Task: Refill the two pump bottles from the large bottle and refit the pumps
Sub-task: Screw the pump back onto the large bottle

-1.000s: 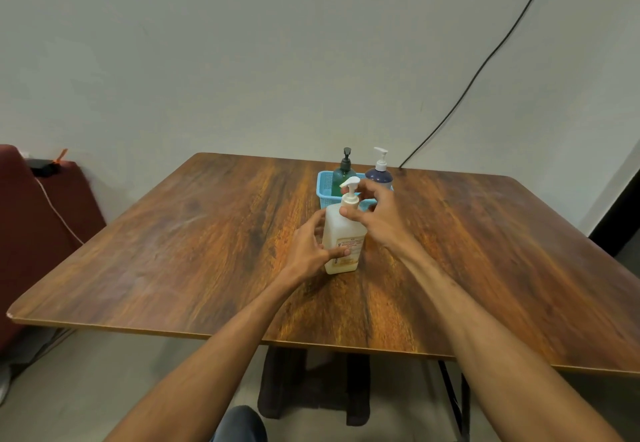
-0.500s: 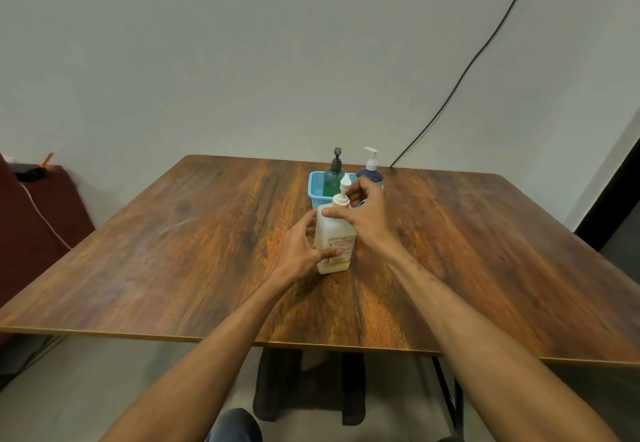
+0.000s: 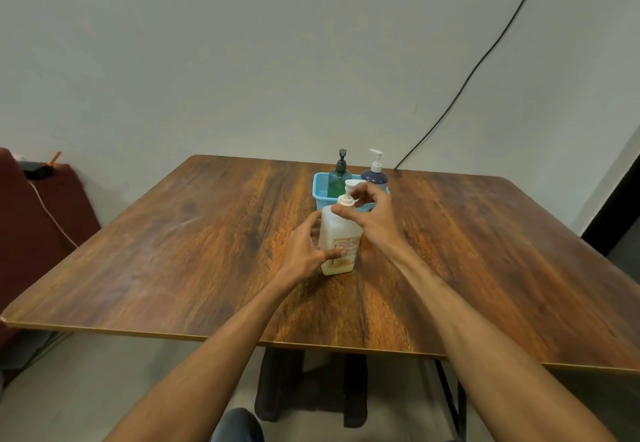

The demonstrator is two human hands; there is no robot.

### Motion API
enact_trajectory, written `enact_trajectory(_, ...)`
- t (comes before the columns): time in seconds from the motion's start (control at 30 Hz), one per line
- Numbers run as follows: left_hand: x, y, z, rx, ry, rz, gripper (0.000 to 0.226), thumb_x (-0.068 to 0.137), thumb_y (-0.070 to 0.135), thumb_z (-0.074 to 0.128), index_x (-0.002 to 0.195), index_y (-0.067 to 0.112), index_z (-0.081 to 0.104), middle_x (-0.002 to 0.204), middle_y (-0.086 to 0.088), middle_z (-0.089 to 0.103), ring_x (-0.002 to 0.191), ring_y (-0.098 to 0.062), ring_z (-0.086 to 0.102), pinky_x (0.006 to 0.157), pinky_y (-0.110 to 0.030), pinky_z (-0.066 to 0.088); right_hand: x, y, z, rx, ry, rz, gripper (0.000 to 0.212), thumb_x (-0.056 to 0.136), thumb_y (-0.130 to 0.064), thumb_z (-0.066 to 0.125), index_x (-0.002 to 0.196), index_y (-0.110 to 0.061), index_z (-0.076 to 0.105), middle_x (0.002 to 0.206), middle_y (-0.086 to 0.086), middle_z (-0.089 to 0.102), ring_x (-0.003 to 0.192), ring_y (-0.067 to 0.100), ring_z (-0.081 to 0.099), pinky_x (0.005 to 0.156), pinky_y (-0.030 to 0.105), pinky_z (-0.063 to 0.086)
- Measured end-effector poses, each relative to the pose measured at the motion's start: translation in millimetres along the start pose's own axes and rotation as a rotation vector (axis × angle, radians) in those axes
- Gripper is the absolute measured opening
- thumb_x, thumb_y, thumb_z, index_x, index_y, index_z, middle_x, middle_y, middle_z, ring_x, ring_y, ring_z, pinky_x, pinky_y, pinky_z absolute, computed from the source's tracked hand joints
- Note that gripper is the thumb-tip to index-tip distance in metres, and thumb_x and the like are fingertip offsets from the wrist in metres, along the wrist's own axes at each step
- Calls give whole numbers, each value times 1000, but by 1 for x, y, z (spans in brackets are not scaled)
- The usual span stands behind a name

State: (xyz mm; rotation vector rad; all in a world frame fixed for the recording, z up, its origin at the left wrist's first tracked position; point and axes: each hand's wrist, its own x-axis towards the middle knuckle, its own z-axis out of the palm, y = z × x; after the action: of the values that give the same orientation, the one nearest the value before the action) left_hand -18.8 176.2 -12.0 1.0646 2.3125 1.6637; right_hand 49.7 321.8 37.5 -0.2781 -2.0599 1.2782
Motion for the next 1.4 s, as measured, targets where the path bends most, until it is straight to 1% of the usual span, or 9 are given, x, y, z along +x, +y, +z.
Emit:
enact_trajectory(0.1,-1,-1,2,4,0,13,84,73,19,89,144,18,44,136,-3,60,120,-19,60,97,-41,57,-1,4,-6,-38,-58,30,44,78,-14,84,119,-13,69,107,-7,67,94,-2,60,74,15,47)
enact_trajectory(0.33,2,-1,1,-3,-7,-2,84,73,18,89,144,20,45,135,-2,60,117,-17,61,95,-40,58,1,-2,1,-15,28,30,47,69,-13,90,110,-11,68,98,-8,66,90,4,61,75,16,49)
enact_trajectory(0.5,2,-2,2,2,-10,-7,85,73,18,88,145,18,43,138,-5,59,121,-20,59,98,-44,56,4,-1,-6,-6,-54,74,32,78,-17,85,107,-21,73,108,-5,71,98,4,63,93,39,56)
enact_trajectory(0.7,1,-2,3,17,4,1,87,71,21,90,144,21,44,135,-2,60,114,-13,60,92,-31,57,2,-4,11,8,106,-3,49,58,-27,97,84,-19,56,81,-7,62,73,7,59,66,27,55)
enact_trajectory(0.9,0,-3,2,6,-4,-6,87,72,19,89,147,17,43,139,-6,58,123,-22,59,98,-46,56,6,0,0,-43,-56,15,36,76,-18,86,107,-16,69,106,-4,68,99,10,62,85,34,56)
enact_trajectory(1.03,1,-2,3,22,-1,11,88,71,21,90,146,19,44,137,-4,59,119,-18,60,96,-40,57,5,-5,9,-38,60,0,43,62,-25,95,84,-22,59,87,-2,65,79,11,61,69,31,56)
enact_trajectory(1.17,1,-3,1,-2,10,1,86,71,20,90,144,20,45,134,-1,60,115,-15,60,90,-30,57,2,-3,9,-22,8,-5,45,65,-34,93,90,-33,56,96,-8,64,88,11,61,73,30,56)
enact_trajectory(1.27,3,-6,1,-12,2,-2,85,71,18,90,144,17,45,136,-5,60,118,-19,60,95,-40,58,3,-2,0,-51,-82,-7,36,76,-23,86,101,-35,63,102,-20,64,94,-1,60,76,25,50)
enact_trajectory(1.4,5,-6,3,-1,-15,6,86,72,18,89,145,18,45,134,-3,60,117,-18,61,93,-39,58,7,-6,2,-7,-6,6,35,67,-8,90,89,-20,66,86,-10,67,77,3,61,72,28,53)
